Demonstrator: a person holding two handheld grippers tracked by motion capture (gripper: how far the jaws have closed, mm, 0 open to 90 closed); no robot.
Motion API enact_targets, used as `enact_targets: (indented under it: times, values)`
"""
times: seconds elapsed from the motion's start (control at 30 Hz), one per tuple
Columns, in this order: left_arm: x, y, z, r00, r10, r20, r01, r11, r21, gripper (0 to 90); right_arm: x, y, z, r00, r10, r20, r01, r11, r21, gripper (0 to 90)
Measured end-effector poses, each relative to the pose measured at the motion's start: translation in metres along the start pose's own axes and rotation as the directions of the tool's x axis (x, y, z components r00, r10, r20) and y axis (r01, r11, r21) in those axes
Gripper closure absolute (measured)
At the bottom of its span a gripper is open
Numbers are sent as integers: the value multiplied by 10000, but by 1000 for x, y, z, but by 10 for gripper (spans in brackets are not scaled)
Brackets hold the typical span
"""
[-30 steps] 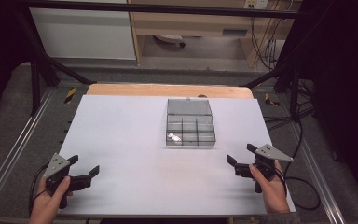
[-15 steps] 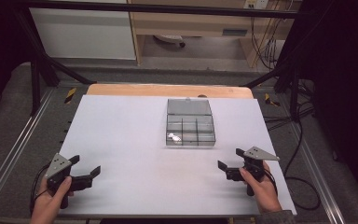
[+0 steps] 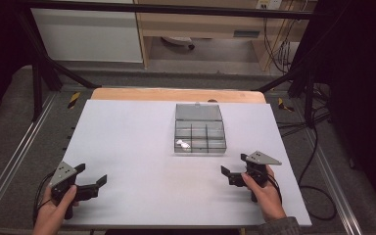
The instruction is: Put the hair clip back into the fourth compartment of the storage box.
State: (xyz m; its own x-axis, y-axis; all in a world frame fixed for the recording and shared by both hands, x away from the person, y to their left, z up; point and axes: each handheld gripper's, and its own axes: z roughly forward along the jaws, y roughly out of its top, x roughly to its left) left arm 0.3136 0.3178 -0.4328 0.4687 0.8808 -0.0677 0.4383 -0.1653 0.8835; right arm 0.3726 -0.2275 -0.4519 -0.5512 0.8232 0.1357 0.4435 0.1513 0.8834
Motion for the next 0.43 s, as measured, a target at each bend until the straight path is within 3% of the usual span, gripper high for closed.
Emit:
enact_targets:
  times: [0.3,0.43]
  values:
    - [0,-1,1,10000,-59,-63,60,10000,58,60,6,5,19,9982,-486,338,475,9984,306,39]
    - [0,-2,3,9999,-46,-92,47,9999,129,61,6,4,22,9919,-769,1012,638,9899,1266,54]
